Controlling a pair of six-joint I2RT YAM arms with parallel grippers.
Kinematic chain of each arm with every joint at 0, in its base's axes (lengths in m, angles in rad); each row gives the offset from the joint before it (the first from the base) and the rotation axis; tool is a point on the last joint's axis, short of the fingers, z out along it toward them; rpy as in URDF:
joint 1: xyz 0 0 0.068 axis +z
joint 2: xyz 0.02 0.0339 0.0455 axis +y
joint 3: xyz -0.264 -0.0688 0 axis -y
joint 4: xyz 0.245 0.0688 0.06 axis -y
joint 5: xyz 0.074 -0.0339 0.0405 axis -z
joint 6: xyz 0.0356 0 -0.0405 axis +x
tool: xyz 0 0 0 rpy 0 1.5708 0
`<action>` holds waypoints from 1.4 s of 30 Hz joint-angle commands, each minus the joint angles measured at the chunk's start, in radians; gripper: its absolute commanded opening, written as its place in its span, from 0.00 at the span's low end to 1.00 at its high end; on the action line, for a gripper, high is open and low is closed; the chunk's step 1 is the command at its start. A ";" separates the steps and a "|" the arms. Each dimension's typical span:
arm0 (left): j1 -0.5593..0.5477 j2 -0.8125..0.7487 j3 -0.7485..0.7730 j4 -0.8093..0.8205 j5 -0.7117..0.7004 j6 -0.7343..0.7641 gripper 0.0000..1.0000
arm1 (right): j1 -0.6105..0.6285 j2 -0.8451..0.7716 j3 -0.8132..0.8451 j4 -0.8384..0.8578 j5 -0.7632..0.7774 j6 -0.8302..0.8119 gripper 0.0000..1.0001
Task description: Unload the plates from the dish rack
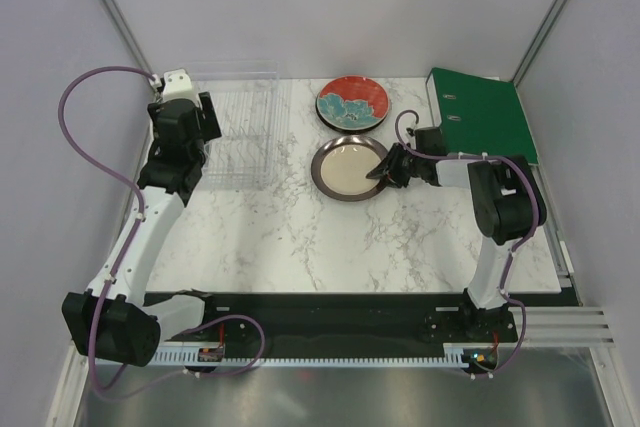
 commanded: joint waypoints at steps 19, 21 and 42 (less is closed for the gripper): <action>0.021 -0.009 0.024 0.027 -0.172 0.145 0.81 | -0.016 -0.100 -0.025 -0.271 0.242 -0.119 0.80; 0.027 0.000 0.021 0.044 -0.189 0.159 0.82 | -0.016 -0.112 -0.028 -0.284 0.268 -0.131 0.80; 0.259 0.273 0.050 0.153 -0.114 0.152 0.85 | -0.016 -0.480 -0.009 -0.409 0.356 -0.214 0.84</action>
